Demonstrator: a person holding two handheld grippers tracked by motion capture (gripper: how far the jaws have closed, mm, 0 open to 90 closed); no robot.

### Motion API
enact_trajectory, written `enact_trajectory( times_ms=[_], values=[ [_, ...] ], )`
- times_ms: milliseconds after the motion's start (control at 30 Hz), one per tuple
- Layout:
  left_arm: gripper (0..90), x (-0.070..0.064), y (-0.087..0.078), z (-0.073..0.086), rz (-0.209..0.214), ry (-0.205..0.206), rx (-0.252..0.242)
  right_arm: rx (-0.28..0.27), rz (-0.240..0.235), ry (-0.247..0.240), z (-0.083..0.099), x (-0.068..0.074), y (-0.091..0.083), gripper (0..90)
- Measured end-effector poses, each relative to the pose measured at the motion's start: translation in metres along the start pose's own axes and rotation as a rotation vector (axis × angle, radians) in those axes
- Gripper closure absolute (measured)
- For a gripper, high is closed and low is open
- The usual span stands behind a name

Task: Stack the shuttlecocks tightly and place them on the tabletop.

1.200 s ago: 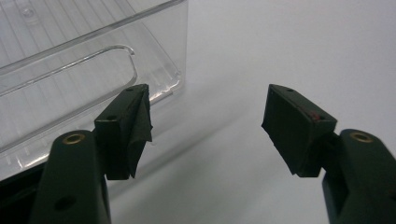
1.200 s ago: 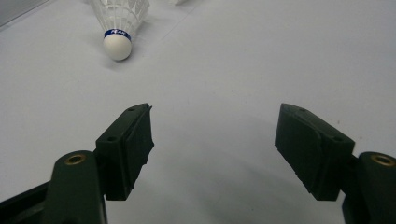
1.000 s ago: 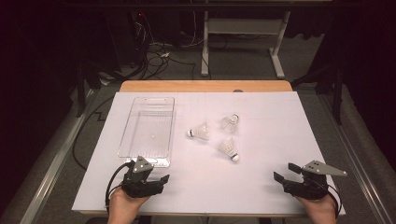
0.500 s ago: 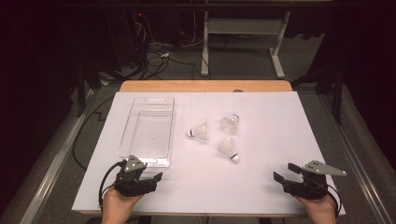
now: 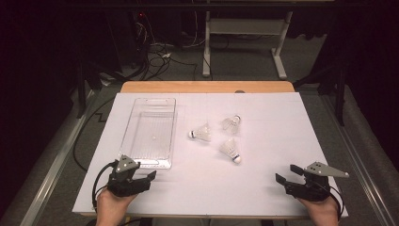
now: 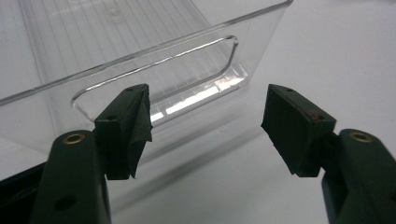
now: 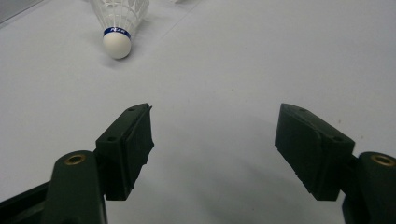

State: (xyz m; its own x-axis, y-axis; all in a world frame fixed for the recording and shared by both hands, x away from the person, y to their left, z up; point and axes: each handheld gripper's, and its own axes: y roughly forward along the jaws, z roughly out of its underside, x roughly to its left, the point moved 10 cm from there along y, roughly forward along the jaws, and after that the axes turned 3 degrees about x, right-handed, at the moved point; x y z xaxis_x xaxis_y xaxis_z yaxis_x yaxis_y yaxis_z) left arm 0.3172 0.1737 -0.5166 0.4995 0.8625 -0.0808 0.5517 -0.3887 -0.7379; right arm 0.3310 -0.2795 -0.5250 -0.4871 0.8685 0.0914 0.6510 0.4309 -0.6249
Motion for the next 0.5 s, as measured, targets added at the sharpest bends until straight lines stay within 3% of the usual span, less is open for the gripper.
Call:
enact_trajectory(
  times_ms=[500],
  values=[
    [32.6,0.0104,-0.0010,0.0047,-0.008,-0.021,-0.023,0.001,0.000,0.001,0.0001,-0.0003,0.0000,27.8]
  ],
)
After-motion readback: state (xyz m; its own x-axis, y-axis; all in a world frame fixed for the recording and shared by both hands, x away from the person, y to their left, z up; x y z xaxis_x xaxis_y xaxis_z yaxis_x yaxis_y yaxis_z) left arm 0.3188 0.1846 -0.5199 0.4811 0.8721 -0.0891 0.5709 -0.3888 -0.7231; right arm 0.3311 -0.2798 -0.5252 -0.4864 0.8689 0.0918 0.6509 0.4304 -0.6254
